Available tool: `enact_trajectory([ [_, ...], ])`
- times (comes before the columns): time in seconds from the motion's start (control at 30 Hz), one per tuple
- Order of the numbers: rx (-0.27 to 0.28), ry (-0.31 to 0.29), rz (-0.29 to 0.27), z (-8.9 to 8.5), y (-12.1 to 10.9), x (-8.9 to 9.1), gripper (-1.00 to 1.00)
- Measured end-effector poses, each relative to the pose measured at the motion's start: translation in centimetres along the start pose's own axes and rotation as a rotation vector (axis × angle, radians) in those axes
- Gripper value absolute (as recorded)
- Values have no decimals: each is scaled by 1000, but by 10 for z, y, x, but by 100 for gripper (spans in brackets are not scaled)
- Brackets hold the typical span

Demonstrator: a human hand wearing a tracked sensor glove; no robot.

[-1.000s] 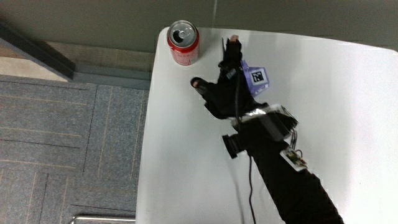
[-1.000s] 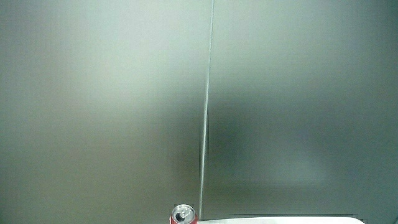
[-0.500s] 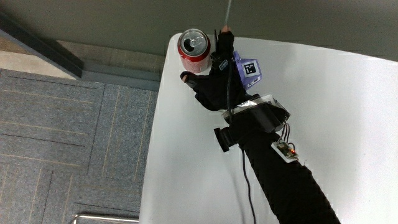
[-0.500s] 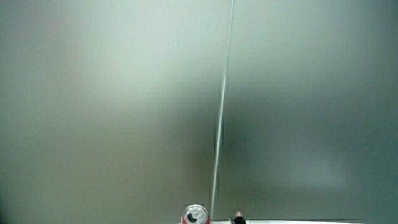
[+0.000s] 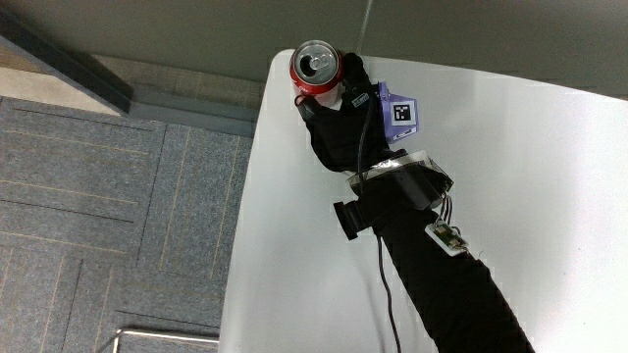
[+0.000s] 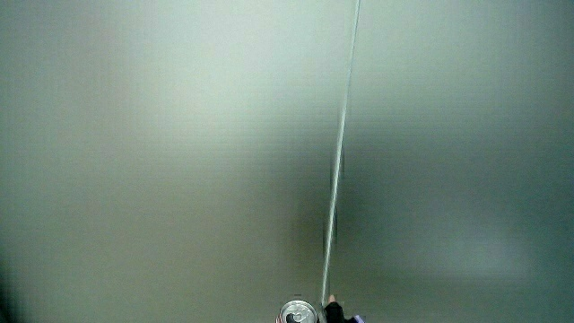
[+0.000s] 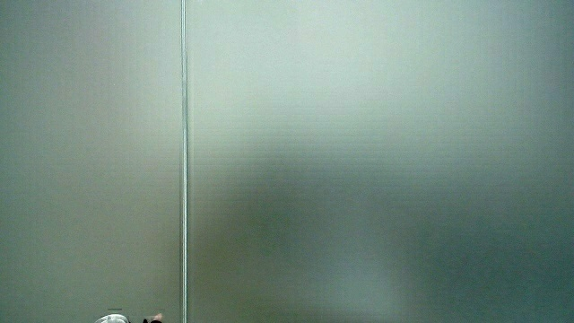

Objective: Pick coca cola

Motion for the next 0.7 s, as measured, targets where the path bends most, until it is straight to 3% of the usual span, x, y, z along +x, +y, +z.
enact_trajectory([
  [0.1,0,8,15,3,0,-1,100],
  [0.13,2,-16,-8,4,0,-2,100],
  [0.2,2,22,30,5,-1,-2,100],
  [0.27,-1,49,32,7,-5,-7,100],
  [0.37,4,65,70,12,-7,-10,100],
  [0.4,17,37,80,14,-7,-10,100],
  [0.47,10,80,70,17,-11,-21,100],
  [0.5,15,54,55,19,-12,-19,100],
  [0.53,14,38,89,21,-13,-21,100],
  [0.6,10,102,115,23,-17,-29,100],
  [0.7,27,126,142,30,-21,-34,100],
])
